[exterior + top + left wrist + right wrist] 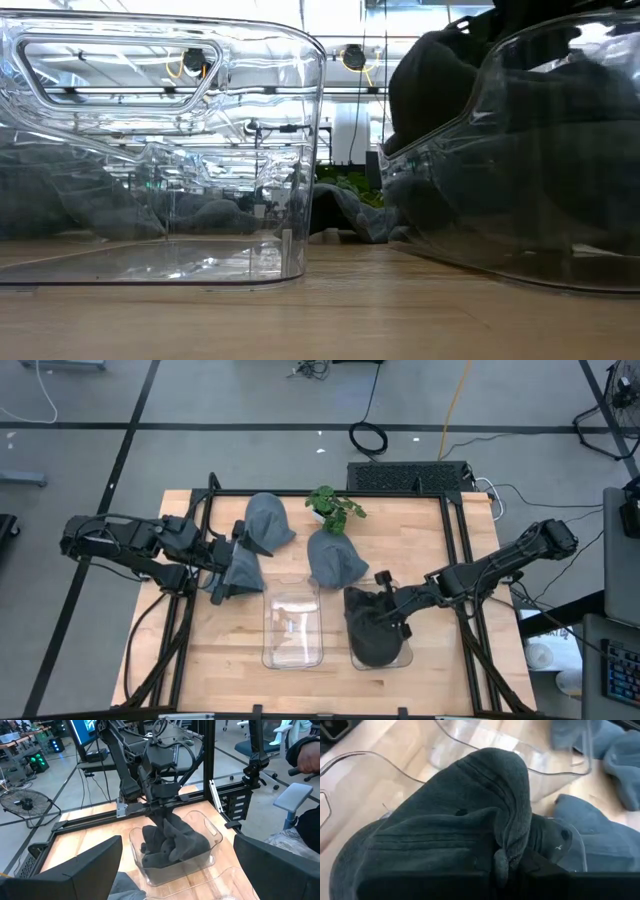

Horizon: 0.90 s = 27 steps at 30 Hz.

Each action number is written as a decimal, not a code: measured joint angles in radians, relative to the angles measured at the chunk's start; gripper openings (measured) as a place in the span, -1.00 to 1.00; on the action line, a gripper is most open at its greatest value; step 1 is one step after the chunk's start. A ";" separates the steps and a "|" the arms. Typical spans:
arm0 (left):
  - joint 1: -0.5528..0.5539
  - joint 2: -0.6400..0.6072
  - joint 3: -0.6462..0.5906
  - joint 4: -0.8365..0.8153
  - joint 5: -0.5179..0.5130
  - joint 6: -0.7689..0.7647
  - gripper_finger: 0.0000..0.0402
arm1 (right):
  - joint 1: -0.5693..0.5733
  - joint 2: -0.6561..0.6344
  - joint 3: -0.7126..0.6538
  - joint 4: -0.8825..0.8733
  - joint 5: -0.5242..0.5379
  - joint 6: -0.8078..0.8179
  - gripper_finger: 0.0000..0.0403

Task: Pick & Place hat
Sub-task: Put the black cap into the right transparent bin

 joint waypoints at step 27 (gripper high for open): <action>0.000 0.000 0.000 0.005 0.000 0.000 0.94 | 0.152 -0.061 0.066 0.222 0.252 -0.158 0.03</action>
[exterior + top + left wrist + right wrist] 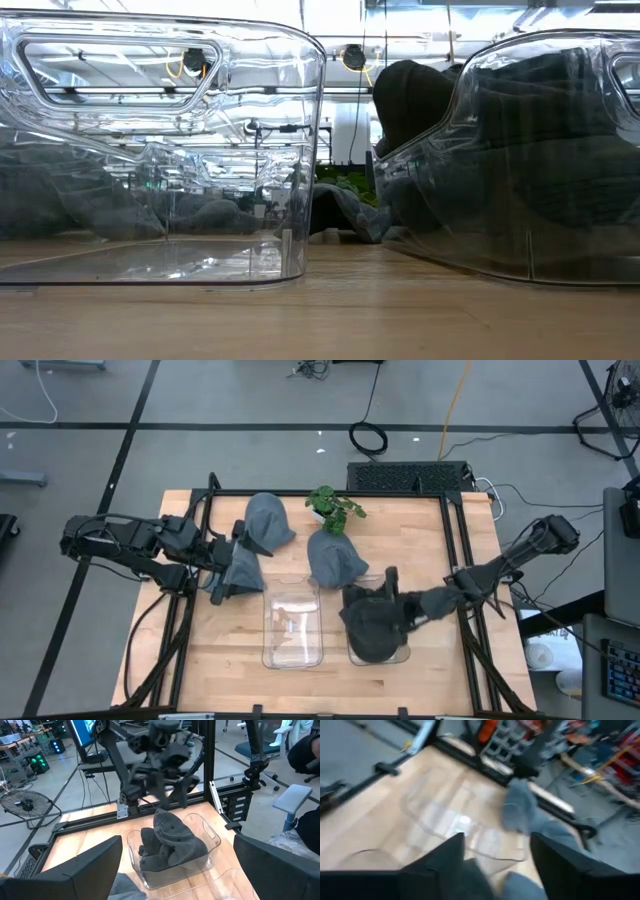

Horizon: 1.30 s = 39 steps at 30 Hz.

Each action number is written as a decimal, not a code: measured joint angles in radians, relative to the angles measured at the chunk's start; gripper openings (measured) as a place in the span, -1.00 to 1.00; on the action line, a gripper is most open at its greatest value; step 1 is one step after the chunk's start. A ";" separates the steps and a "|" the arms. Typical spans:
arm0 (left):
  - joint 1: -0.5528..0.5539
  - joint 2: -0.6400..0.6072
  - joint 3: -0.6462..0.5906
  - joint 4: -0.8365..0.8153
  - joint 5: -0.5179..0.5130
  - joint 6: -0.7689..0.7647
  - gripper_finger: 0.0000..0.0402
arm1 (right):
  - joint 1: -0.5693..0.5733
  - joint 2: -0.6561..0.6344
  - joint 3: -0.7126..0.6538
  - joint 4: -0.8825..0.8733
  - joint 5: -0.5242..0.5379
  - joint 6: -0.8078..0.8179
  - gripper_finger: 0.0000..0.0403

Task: Pick & Place hat
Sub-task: Put the black cap into the right transparent bin

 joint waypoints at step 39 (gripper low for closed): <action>0.000 0.000 0.000 0.002 -0.002 0.000 0.94 | -0.126 0.373 0.050 -0.535 -0.362 0.401 -1.00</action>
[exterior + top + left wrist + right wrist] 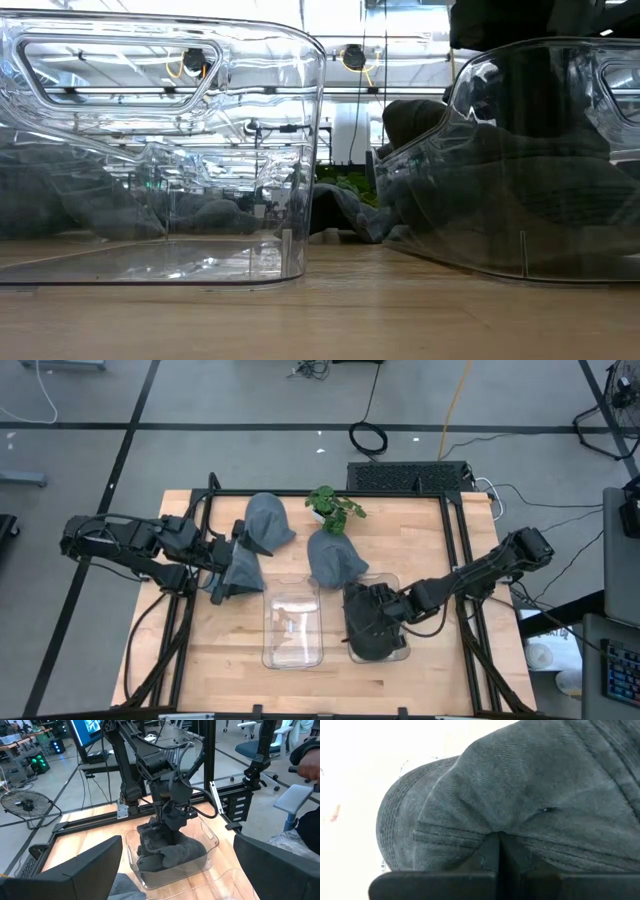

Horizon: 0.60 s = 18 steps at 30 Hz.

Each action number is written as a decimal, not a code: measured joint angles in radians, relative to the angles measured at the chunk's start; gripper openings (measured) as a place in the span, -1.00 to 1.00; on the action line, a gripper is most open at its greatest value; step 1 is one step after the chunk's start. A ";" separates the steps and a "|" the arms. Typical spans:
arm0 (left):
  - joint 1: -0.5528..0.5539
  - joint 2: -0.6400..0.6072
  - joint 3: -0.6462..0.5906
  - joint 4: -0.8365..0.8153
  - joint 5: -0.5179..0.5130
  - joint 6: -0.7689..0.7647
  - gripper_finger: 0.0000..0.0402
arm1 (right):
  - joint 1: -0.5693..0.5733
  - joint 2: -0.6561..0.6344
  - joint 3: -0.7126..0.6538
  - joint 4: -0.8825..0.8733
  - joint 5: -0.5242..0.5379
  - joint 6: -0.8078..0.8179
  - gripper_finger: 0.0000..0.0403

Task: Pick & Place hat
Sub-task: Put the black cap into the right transparent bin, then put the bottom right gray cap into the left transparent bin

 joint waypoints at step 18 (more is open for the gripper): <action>0.000 0.000 0.000 0.000 0.000 0.000 0.94 | 0.061 -0.281 0.017 0.149 0.021 -0.025 -1.00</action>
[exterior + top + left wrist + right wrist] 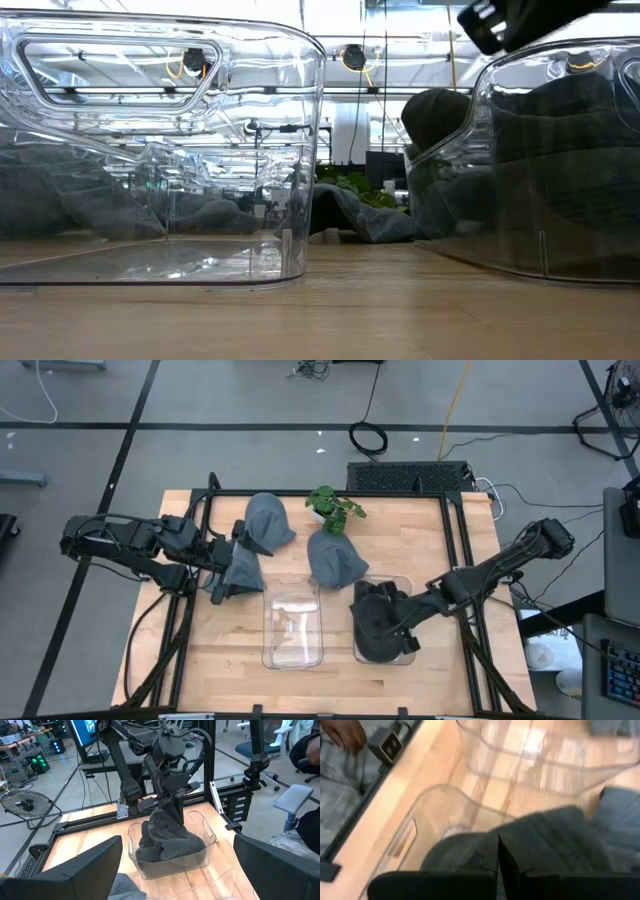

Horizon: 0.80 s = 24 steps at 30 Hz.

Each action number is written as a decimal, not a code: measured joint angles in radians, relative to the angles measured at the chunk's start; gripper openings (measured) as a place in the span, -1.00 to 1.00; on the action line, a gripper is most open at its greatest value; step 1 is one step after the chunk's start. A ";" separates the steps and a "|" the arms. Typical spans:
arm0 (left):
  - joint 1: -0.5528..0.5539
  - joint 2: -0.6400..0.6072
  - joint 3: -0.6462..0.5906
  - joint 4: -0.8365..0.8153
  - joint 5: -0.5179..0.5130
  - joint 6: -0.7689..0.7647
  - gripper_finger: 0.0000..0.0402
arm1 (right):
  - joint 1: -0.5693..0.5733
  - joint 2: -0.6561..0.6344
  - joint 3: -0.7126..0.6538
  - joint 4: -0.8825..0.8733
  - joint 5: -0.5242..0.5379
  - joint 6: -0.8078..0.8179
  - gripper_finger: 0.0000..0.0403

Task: Pick & Place hat
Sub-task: Put the bottom right gray cap into the left transparent bin

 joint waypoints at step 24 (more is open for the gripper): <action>0.000 0.000 0.000 0.000 0.000 0.000 0.94 | -0.406 -0.020 0.091 0.246 0.055 -0.386 -0.56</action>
